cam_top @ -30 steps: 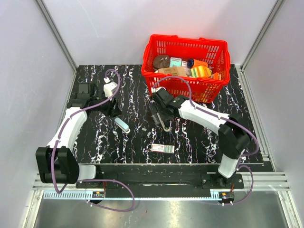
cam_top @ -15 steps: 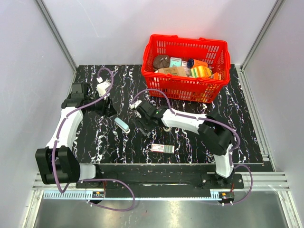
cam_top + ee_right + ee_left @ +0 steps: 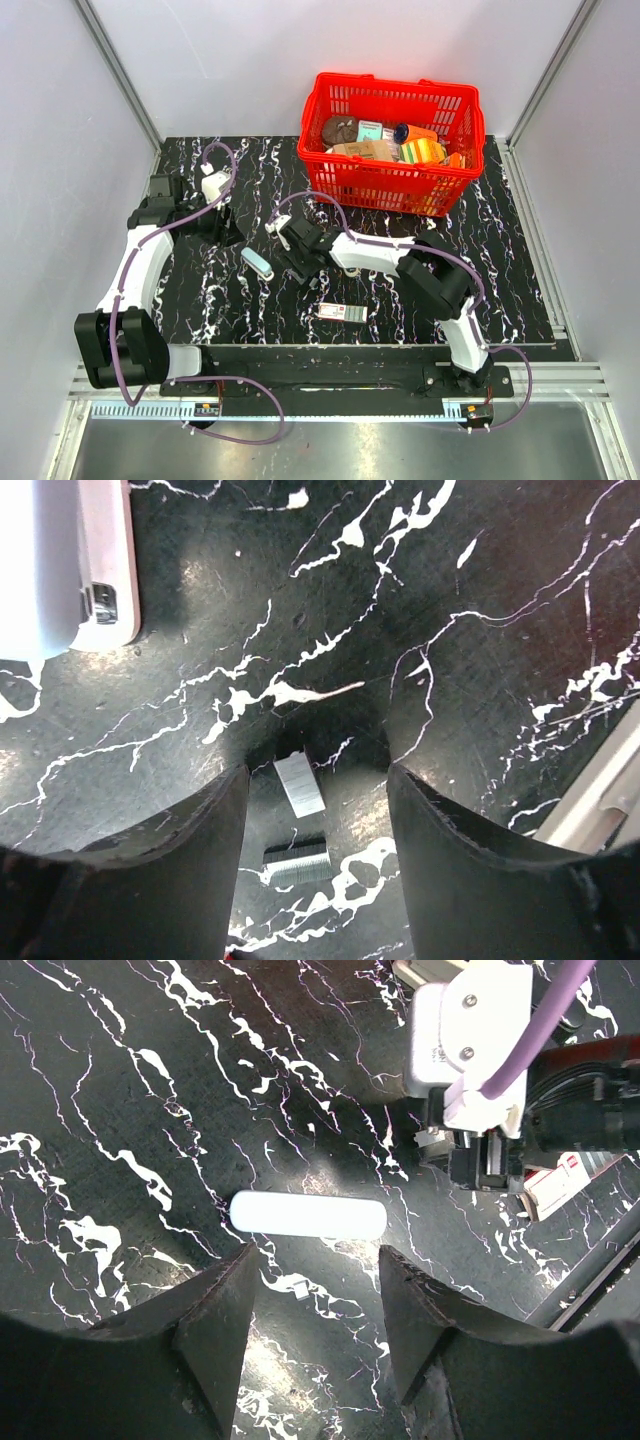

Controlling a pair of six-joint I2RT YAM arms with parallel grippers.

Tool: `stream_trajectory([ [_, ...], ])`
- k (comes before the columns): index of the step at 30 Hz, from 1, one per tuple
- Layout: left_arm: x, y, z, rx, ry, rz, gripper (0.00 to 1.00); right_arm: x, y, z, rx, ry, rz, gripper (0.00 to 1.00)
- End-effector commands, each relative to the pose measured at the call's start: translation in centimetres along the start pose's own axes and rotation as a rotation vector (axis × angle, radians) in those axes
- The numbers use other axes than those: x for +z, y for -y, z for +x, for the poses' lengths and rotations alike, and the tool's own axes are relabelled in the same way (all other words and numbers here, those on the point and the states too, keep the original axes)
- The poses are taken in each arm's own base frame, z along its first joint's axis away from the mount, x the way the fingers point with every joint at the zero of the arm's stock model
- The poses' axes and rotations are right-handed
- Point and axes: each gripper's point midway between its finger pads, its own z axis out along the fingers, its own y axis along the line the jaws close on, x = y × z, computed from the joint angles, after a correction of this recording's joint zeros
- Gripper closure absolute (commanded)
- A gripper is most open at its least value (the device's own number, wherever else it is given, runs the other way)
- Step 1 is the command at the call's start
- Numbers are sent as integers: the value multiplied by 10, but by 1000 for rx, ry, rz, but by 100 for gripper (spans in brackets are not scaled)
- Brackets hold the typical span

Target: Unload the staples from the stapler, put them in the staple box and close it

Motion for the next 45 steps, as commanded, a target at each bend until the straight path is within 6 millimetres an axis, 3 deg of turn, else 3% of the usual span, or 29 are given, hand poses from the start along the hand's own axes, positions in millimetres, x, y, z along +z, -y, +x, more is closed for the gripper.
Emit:
stream_trajectory([
  [1, -10, 1, -21, 28, 65, -5, 44, 8, -1, -19, -13, 46, -9, 40],
  [12, -12, 0, -17, 23, 67, -10, 44, 13, -1, -7, -3, 0, -4, 70],
  [15, -12, 0, -16, 22, 67, -9, 44, 9, -1, -4, 25, -10, 2, 68],
  [18, -11, 1, -17, 20, 69, -2, 44, 6, 0, 1, 27, -22, 6, 58],
  [23, -12, 2, -16, 24, 70, -5, 44, 3, 1, 3, 39, -26, 12, 60],
  [29, -13, 2, -15, 35, 69, -13, 44, -3, 7, -2, 59, -17, 46, 88],
  [33, -8, 4, -23, 41, 104, -6, 44, -25, 13, -17, 102, 11, 86, 89],
  [38, 19, 22, -30, 174, 56, -16, 44, -74, 33, -33, 244, 52, 210, 100],
  [40, 33, 28, -27, 217, 22, -5, 44, -99, 47, -25, 321, 41, 300, 100],
  [42, 45, 34, -24, 265, -10, 4, 45, -118, 46, -8, 390, 9, 302, 100],
  [45, 60, 39, -22, 321, -34, -4, 45, -129, 40, 26, 483, -63, 289, 99],
])
